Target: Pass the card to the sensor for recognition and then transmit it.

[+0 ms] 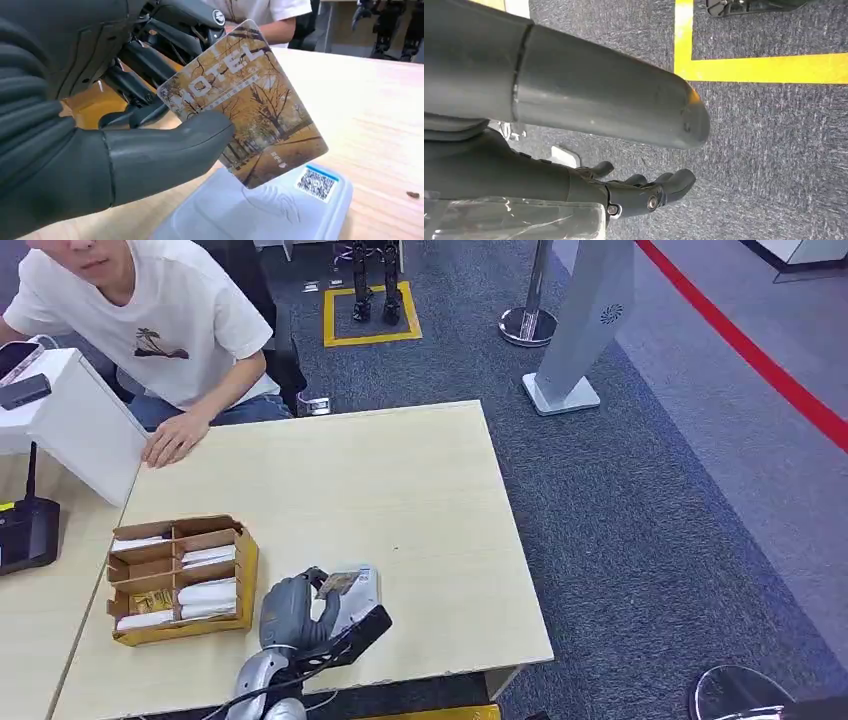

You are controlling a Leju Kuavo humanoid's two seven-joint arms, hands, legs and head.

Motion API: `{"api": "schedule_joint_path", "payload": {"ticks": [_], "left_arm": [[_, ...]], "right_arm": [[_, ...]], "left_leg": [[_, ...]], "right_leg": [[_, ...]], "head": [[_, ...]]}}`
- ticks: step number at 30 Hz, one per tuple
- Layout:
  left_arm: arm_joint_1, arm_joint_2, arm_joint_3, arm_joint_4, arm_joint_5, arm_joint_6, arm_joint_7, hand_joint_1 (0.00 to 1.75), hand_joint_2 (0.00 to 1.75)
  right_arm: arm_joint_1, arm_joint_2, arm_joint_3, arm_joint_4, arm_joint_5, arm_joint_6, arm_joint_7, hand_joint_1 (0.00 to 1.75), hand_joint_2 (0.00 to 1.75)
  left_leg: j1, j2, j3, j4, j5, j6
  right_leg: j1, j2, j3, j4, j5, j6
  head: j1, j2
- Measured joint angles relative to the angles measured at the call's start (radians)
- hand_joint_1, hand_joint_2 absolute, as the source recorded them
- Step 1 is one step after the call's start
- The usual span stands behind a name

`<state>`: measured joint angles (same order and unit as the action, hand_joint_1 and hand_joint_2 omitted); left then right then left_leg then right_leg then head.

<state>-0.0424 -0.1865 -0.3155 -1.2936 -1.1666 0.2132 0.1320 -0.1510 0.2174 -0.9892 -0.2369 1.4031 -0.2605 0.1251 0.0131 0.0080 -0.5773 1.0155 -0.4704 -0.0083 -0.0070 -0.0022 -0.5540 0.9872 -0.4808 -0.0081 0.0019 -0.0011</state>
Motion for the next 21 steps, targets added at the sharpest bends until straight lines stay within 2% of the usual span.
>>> {"api": "schedule_joint_path", "payload": {"ticks": [21], "left_arm": [[0.008, -0.018, 0.012, 0.021, 0.018, 0.014, -0.021, 1.75, 1.75]], "right_arm": [[0.001, 0.001, 0.001, 0.000, -0.015, -0.002, 0.000, 0.00, 0.00]], "left_leg": [[0.000, 0.000, 0.000, 0.000, 0.000, 0.000]], "right_leg": [[0.000, 0.000, 0.000, 0.000, 0.000, 0.000]], "head": [[0.000, 0.000]]}}
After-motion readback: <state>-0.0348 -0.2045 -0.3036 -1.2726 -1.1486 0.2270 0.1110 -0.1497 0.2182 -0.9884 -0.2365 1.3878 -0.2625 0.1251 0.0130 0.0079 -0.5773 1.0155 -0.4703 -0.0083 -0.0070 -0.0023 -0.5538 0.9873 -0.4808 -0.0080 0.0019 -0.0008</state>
